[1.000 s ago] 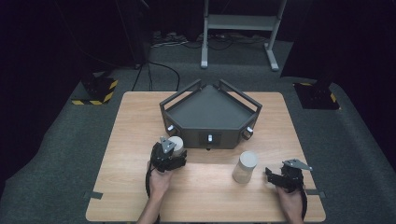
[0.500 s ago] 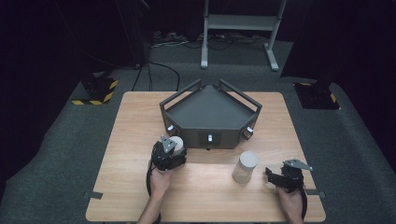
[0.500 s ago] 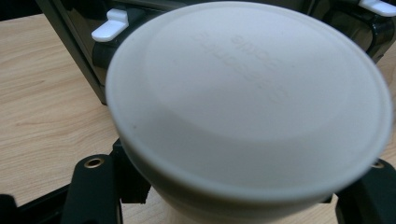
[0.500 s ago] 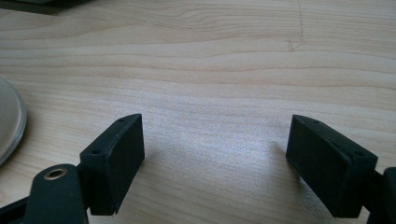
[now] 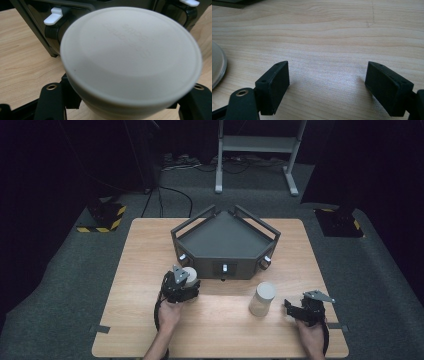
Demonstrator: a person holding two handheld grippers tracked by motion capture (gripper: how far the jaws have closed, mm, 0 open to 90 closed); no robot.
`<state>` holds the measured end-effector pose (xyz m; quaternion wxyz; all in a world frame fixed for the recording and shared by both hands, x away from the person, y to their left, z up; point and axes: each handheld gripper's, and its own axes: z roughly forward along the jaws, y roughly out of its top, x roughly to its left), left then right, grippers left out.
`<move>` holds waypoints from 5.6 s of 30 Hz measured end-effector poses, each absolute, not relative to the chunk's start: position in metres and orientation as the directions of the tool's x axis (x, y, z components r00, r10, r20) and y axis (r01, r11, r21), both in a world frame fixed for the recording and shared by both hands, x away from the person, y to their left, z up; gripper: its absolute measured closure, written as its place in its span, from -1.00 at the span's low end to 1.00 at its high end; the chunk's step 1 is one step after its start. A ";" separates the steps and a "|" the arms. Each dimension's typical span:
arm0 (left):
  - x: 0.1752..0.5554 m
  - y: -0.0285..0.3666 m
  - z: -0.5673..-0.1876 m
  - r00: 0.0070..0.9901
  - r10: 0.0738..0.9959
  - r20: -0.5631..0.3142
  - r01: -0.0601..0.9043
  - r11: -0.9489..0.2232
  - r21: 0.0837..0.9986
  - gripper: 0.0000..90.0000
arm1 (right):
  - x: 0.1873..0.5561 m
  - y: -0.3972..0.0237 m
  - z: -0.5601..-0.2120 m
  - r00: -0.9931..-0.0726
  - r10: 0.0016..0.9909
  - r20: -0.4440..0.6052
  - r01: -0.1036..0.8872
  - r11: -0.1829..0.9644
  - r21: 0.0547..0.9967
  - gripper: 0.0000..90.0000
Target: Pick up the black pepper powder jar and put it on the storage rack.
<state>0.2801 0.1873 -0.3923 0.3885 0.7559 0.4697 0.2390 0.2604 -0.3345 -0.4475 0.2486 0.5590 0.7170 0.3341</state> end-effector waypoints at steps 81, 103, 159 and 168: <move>0.384 0.137 -0.250 0.385 0.923 -0.027 0.534 -0.199 0.822 -0.21 | 0.260 -0.333 -0.447 -0.266 0.964 0.004 0.630 0.171 0.758 -0.56; 0.396 0.130 -0.268 0.382 0.923 -0.038 0.541 -0.190 0.820 -0.21 | 0.259 -0.334 -0.448 -0.274 0.962 0.005 0.625 0.175 0.761 -0.56; 0.393 0.138 -0.279 0.392 0.918 -0.057 0.535 -0.177 0.826 -0.78 | 0.261 -0.330 -0.447 -0.283 0.959 -0.015 0.631 0.198 0.750 -0.56; 0.385 0.143 -0.275 0.399 0.916 -0.042 0.530 -0.193 0.826 -0.93 | 0.261 -0.330 -0.447 -0.282 0.959 -0.016 0.631 0.198 0.750 -0.56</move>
